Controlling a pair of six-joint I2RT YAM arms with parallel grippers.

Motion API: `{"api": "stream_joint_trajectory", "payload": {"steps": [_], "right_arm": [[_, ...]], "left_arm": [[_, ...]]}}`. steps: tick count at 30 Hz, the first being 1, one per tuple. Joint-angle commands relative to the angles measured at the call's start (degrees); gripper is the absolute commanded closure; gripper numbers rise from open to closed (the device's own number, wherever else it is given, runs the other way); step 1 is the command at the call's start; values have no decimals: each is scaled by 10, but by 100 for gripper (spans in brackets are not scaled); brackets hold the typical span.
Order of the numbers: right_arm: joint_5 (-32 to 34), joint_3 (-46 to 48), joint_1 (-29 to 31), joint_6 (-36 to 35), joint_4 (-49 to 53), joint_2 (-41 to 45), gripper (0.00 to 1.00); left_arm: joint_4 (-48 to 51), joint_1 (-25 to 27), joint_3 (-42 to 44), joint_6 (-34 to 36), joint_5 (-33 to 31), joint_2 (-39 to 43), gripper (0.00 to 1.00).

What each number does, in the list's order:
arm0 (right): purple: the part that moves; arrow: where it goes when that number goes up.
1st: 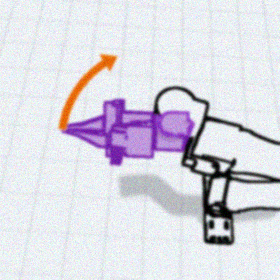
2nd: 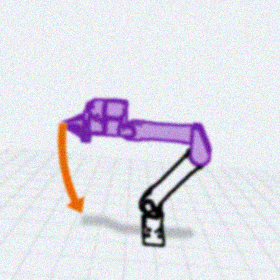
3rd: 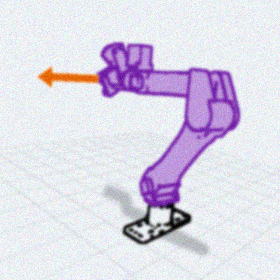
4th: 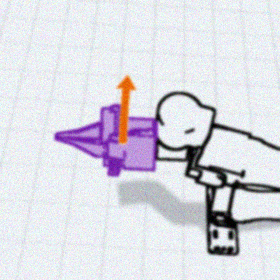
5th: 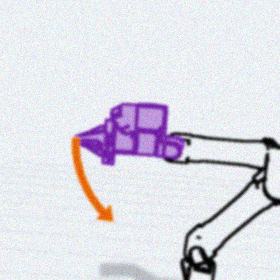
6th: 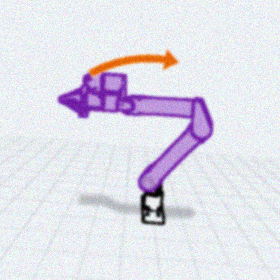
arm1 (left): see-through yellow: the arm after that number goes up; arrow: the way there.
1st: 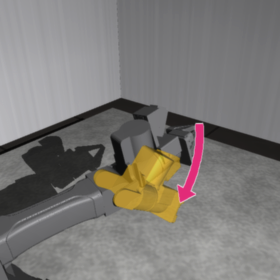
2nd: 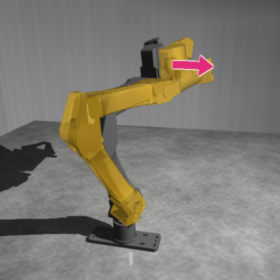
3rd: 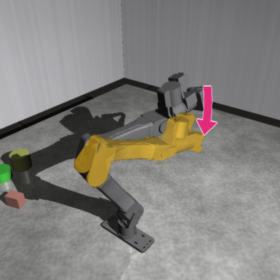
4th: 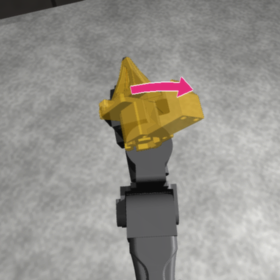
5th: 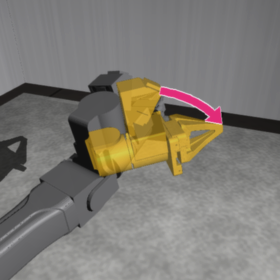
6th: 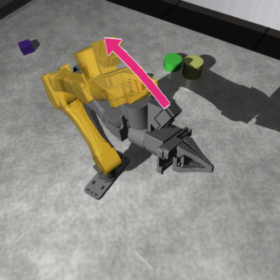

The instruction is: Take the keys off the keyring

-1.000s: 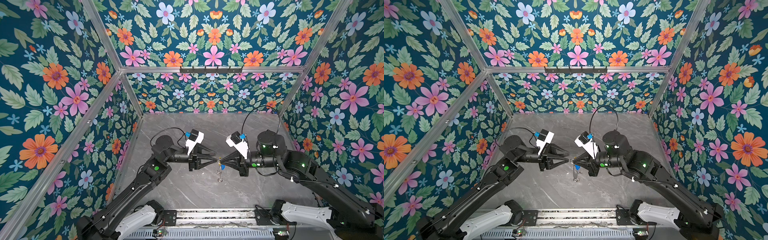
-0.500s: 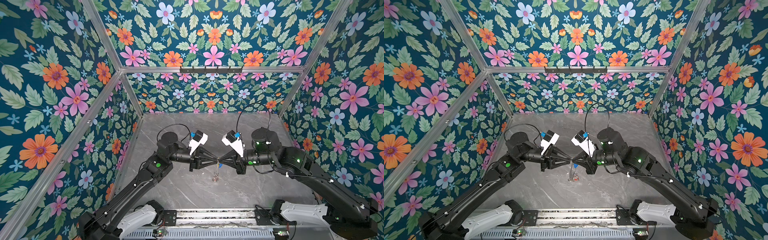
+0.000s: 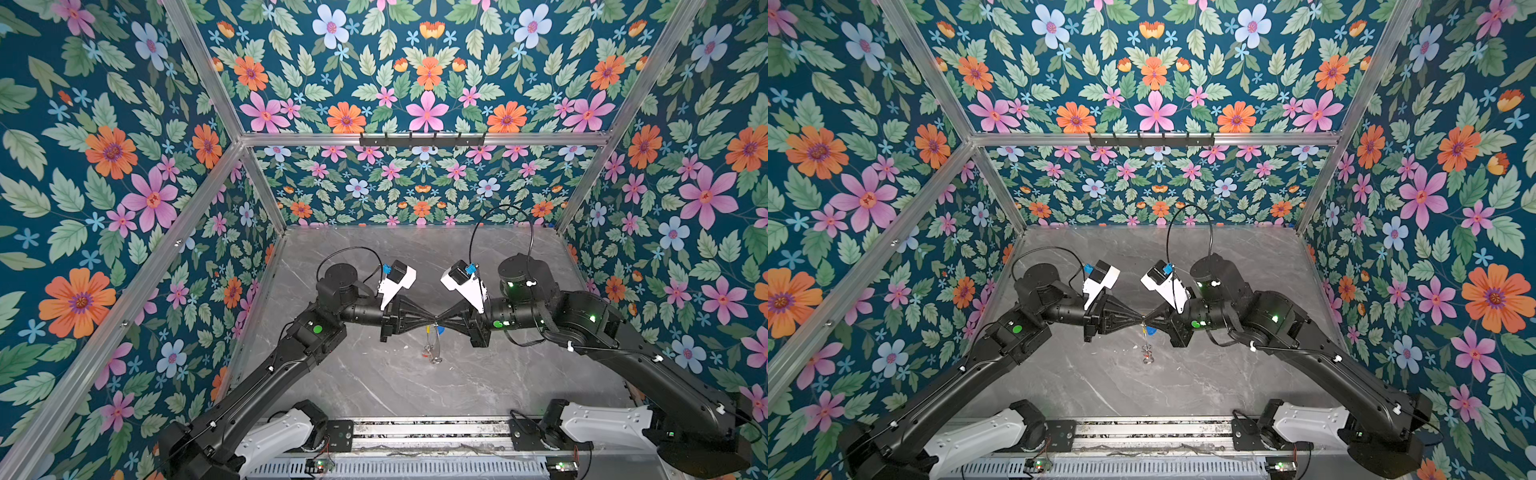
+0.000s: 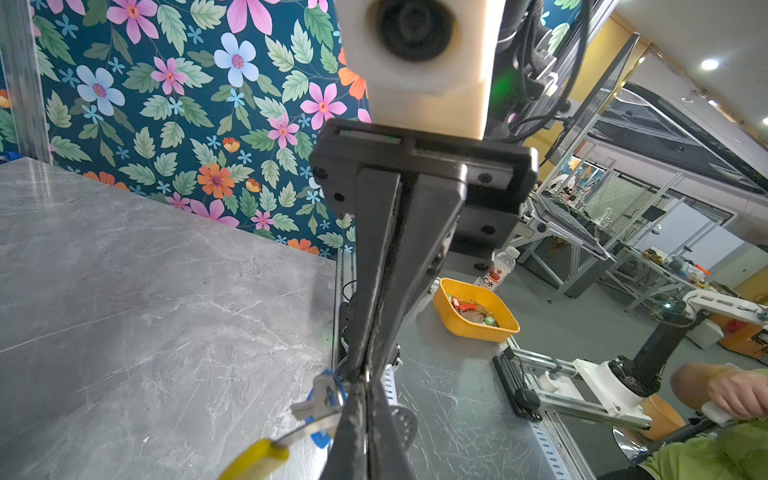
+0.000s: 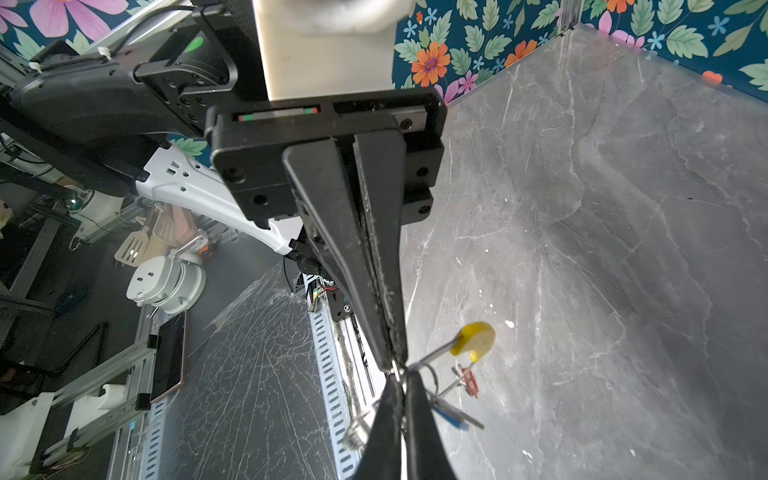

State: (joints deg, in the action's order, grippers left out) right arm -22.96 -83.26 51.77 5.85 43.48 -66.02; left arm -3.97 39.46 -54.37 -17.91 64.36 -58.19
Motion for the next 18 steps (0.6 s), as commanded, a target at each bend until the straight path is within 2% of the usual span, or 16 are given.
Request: {"api": "stream_joint_trajectory", "payload": {"steps": [1, 3, 8, 11, 13, 18], "right_arm": [[4, 2, 0, 5, -32, -1, 100], [0, 5, 0, 7, -38, 0, 100], [-5, 22, 0, 5, -70, 15, 98], [5, 67, 0, 7, -135, 59, 76], [10, 104, 0, 10, -187, 93, 65], [2, 199, 0, 21, -292, 150, 51]], "left_arm": [[-10, 5, -3, 12, 10, -1, 95], [-11, 7, -2, 15, 9, -1, 100], [-27, 9, 15, 36, -21, 30, 100], [-33, 9, 25, 49, -36, 52, 100], [-47, 10, 32, 49, -40, 63, 100], [-122, 10, 63, 27, -41, 89, 100]]}}
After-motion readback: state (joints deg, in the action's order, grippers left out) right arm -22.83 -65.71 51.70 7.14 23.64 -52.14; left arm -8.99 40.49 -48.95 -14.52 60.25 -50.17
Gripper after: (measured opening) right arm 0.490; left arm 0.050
